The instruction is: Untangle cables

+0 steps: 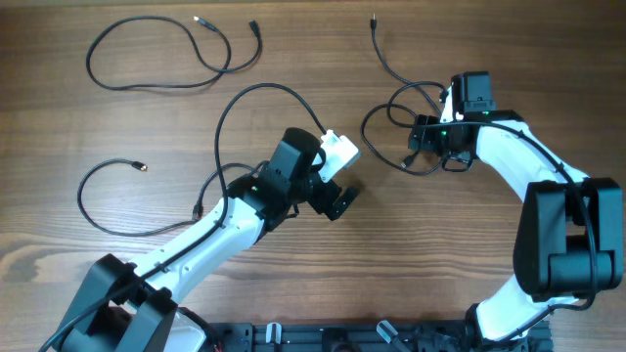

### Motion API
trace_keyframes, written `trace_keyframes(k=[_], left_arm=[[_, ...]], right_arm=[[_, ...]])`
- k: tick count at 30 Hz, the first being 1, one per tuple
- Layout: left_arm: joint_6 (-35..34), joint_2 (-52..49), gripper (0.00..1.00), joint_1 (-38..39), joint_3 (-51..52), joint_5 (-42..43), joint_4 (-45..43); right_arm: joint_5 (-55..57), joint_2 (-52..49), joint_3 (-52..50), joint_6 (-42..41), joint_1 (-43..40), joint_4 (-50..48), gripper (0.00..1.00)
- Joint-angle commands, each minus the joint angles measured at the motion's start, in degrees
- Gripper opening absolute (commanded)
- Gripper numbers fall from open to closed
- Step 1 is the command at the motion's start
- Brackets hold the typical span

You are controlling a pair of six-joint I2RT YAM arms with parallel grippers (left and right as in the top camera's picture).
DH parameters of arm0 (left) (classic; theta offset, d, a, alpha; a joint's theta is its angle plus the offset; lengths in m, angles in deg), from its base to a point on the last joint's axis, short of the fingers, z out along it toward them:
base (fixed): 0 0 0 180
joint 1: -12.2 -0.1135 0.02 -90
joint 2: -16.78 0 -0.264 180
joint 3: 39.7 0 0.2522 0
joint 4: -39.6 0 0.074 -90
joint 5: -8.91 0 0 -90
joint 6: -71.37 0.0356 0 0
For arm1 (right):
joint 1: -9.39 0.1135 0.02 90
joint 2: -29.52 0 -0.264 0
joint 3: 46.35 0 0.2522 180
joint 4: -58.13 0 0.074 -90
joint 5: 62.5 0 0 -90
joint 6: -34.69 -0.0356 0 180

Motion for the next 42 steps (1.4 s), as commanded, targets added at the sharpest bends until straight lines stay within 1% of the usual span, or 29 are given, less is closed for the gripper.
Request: trace_keyframes(k=[1,4,8,9,11,13,19,22,28,35,39,42], left_arm=[[0.11,-0.44,1.00,0.24,0.09,0.46,-0.37],[0.09,-0.42,1.00,0.15,0.09,0.46,-0.59],[-0.17,-0.42,1.00,0.11,0.09,0.44,-0.90],[-0.44,-0.42,1.00,0.11,0.09,0.00,-0.87],[-2.78,-0.42,1.00,0.11,0.09,-3.52,-0.81],[-5.99,-0.42,1.00,0.09,0.09,-8.57,-0.83],[-17.75,-0.42,1.00,0.02,0.09,-19.98,-0.83],[-21.22,-0.42,1.00,-1.44,0.09,-20.81,-0.79],[-21.18,-0.42,1.00,-2.97,0.09,-20.76,-0.37],[-21.18,-0.44,1.00,-2.97,0.09,-20.76,-0.35],[-21.18,-0.44,1.00,-2.97,0.09,-20.79,-0.37],[-21.18,-0.44,1.00,-2.97,0.09,-20.79,-0.37]], right_arm=[[0.66,-0.31,-0.13,-2.93,0.09,0.94,0.82],[4.85,3.65,0.35,-3.15,0.37,4.90,0.82],[4.87,12.35,0.35,-3.65,2.01,8.48,0.83],[4.85,14.47,0.35,-4.79,2.67,9.68,0.85],[4.87,16.52,0.35,-5.60,3.72,12.72,0.86],[4.85,16.52,0.26,-7.69,5.31,16.57,0.86],[5.31,13.60,-0.13,-11.45,11.47,19.61,0.86],[6.84,9.46,-0.24,-13.79,12.63,19.69,0.87],[7.87,0.83,-0.92,-14.67,12.61,17.64,0.87],[7.89,-4.61,-0.94,-15.21,12.61,14.16,0.87],[7.87,-7.43,-0.94,-15.10,12.61,10.25,0.87],[7.85,-9.73,-0.94,-15.06,12.61,3.93,0.87]])
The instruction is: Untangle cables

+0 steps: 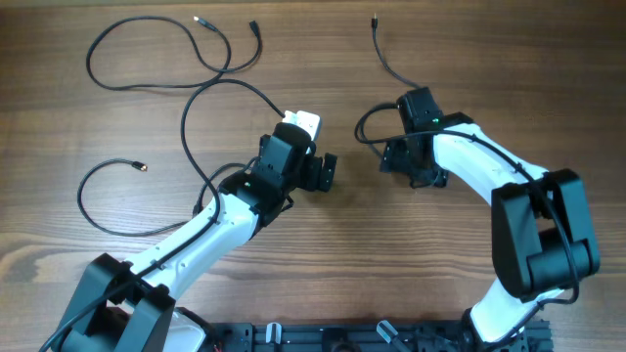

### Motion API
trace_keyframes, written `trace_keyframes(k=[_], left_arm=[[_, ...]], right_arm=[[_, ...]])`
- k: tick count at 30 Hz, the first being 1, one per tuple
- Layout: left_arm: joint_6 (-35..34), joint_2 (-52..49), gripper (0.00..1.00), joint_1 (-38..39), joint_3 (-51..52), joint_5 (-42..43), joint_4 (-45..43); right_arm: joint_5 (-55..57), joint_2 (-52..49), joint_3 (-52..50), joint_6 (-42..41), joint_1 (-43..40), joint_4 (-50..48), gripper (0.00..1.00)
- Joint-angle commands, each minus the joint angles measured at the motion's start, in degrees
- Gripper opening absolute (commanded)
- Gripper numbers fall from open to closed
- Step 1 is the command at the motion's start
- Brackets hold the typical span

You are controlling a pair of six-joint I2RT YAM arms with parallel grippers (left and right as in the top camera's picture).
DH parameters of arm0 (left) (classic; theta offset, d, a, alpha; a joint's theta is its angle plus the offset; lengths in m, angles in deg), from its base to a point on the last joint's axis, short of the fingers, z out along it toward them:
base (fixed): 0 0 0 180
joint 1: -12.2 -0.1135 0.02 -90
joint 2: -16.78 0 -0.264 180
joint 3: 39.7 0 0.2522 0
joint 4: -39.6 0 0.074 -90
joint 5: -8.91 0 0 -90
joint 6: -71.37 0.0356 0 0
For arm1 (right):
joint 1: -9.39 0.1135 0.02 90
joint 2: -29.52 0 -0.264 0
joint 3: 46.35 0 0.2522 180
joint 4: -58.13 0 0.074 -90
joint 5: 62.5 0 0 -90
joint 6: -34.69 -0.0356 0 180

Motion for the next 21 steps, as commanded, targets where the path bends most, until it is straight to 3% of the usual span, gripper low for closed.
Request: trace_keyframes(k=[1,10,17,21], left_arm=[[-0.94,-0.42,1.00,-0.22,0.09,-0.96,-0.07],[-0.94,-0.42,1.00,-0.22,0.09,-0.96,-0.07],[-0.96,-0.39,1.00,-0.22,0.09,-0.98,-0.11],[-1.86,1.42,1.00,-0.28,0.09,-2.40,-0.74]], right_arm=[[-2.45,-7.69,-1.79,0.00,0.02,-7.34,0.87],[-2.91,-23.71,0.13,-2.01,-0.07,-31.08,0.84],[-2.89,-22.47,7.72,-0.72,-3.76,-25.86,0.91],[-2.62,-13.44,12.00,5.22,-5.20,-16.55,0.94]])
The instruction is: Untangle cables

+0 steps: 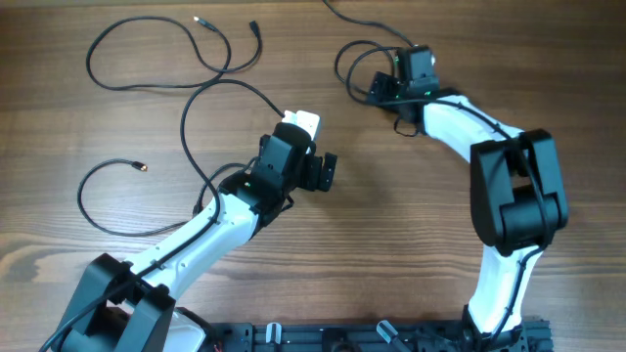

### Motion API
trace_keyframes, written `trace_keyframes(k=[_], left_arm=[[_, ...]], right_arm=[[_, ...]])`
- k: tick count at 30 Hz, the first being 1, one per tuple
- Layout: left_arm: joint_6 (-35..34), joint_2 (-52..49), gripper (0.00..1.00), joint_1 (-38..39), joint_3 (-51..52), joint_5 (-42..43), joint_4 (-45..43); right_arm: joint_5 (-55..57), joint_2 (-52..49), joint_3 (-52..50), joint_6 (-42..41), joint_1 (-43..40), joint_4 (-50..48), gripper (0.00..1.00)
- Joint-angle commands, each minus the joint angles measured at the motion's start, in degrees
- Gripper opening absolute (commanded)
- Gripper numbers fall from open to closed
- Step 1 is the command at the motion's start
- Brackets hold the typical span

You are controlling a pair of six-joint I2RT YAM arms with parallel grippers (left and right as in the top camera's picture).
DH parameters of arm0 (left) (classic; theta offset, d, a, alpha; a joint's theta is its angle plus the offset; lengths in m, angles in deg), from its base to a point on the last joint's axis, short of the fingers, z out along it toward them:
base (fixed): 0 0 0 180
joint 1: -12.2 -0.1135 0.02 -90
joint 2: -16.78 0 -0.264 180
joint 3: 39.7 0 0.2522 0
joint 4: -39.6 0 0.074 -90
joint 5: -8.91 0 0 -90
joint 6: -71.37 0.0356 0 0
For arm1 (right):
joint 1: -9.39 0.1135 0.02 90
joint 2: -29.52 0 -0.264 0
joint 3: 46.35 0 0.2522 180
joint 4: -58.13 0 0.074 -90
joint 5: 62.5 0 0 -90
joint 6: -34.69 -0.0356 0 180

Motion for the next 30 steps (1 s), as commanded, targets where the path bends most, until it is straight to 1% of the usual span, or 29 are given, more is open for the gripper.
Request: trace_keyframes(k=[1,2,3,6,8,12,14,18,30], left_arm=[[-3.02,2.67,1.00,-0.28,0.09,-5.07,-0.37],[-3.87,3.39,1.00,-0.28,0.09,-6.32,-0.37],[-4.00,4.33,1.00,-0.28,0.09,-6.67,-0.37],[-3.96,7.15,1.00,-0.28,0.09,-6.69,-0.15],[-3.98,7.93,1.00,-0.26,0.09,-6.67,-0.15],[-3.96,7.96,1.00,-0.26,0.09,-6.64,0.70],[-3.96,7.96,1.00,-0.26,0.09,-6.47,1.99],[-3.96,7.96,1.00,-0.26,0.09,-6.47,4.46],[-3.96,7.96,1.00,-0.26,0.09,-6.49,4.59]], right_arm=[[-1.73,4.00,-2.21,3.96,-1.99,7.98,0.95],[-1.66,6.99,-2.21,5.01,-1.97,9.29,0.99],[-1.64,10.01,-2.21,5.38,-1.92,10.86,0.99],[-1.64,20.85,-2.21,7.93,-1.92,17.42,1.00],[-1.66,26.18,-2.21,7.87,-1.92,21.53,1.00],[-1.68,35.36,-2.21,7.82,-1.92,29.49,1.00],[-1.75,38.29,-2.21,7.80,-1.92,31.74,1.00],[-1.88,40.06,-2.21,7.72,-1.92,33.81,1.00],[-1.86,39.74,-2.23,7.74,-1.92,33.81,1.00]])
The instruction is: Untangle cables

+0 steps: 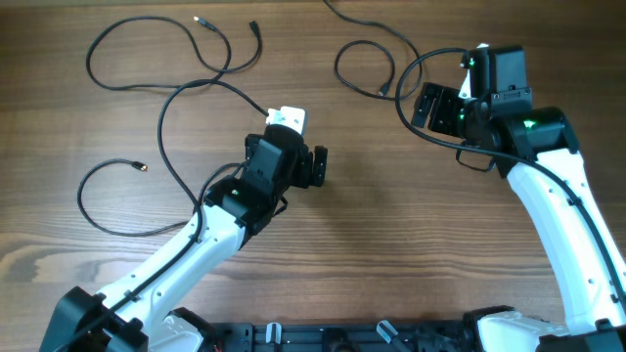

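Observation:
Several thin black cables lie on the wooden table (pixel 391 244). My right gripper (pixel 436 106) is at the upper right, shut on a black cable (pixel 409 70) that arcs above it and trails down into a small loop (pixel 481 164) under the wrist. A separate looped cable (pixel 344 54) lies just left of it, apart from the held one. My left gripper (pixel 316 166) sits at mid-table with its fingers close together. A long cable (pixel 164 117) runs from its wrist up and left, then curves back under the left arm; the grip itself is hidden.
A looped cable (pixel 127 86) with two loose ends lies at the top left. Another cable (pixel 88 210) curls at the left edge, its plug (pixel 143 167) pointing right. The arm bases stand along the front edge.
My right gripper has moved right and slightly down from the cable pile at top centre, with one cable in it; a looped cable stays behind. The left gripper shifted slightly left with its cable.
At first my right gripper was on a tangled bundle at the right and the left gripper was at mid-table with a cable arching from it. The bundle then lay further left, then at top centre. Now one cable is drawn right, apart from the other.

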### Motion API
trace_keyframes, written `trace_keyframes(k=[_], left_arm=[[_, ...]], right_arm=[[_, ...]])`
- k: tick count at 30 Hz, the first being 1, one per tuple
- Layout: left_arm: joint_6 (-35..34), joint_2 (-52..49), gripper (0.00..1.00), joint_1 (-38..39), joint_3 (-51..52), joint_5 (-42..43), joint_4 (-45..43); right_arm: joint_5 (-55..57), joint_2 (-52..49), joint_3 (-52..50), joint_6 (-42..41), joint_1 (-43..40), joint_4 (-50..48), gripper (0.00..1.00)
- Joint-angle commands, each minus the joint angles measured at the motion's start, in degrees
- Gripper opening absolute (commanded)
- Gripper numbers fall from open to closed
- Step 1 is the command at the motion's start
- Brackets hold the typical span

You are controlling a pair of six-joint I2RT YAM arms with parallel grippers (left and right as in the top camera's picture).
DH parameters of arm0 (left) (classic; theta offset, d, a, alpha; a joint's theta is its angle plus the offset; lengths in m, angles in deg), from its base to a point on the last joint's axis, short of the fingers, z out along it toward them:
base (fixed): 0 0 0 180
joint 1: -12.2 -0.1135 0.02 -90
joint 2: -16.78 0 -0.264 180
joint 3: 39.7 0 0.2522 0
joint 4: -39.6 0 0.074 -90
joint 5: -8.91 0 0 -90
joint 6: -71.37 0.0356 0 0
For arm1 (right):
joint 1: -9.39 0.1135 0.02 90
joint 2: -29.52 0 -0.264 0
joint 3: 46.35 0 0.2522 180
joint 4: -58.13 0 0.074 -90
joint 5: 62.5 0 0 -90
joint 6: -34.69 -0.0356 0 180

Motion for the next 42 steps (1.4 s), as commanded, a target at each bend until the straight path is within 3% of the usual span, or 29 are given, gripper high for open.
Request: trace_keyframes(k=[1,6,13,20,23,31,42], left_arm=[[-0.52,0.83,1.00,-0.26,0.09,-0.74,0.00],[-0.15,0.83,1.00,-0.31,0.09,-1.07,0.24],[0.13,1.38,1.00,-0.48,0.09,-2.80,7.80],[0.13,11.02,1.00,-1.29,1.27,-2.86,12.31],[0.13,17.18,1.00,-3.87,5.25,-2.67,7.43],[0.11,41.07,1.00,-16.79,25.53,8.02,-18.01],[-1.88,67.80,1.00,-28.92,40.76,11.74,-21.64]], right_arm=[[-0.66,0.20,0.37,1.01,0.17,0.07,1.00],[-0.63,0.20,0.37,0.98,0.17,0.07,1.00],[-0.66,0.20,0.37,0.98,0.17,0.07,1.00],[-0.63,0.20,0.37,0.98,0.17,0.04,1.00],[-0.66,0.20,0.37,0.96,0.17,0.04,1.00],[-0.63,0.20,0.37,1.01,0.17,0.04,1.00],[-0.66,0.20,0.37,1.01,0.17,0.02,1.00]])
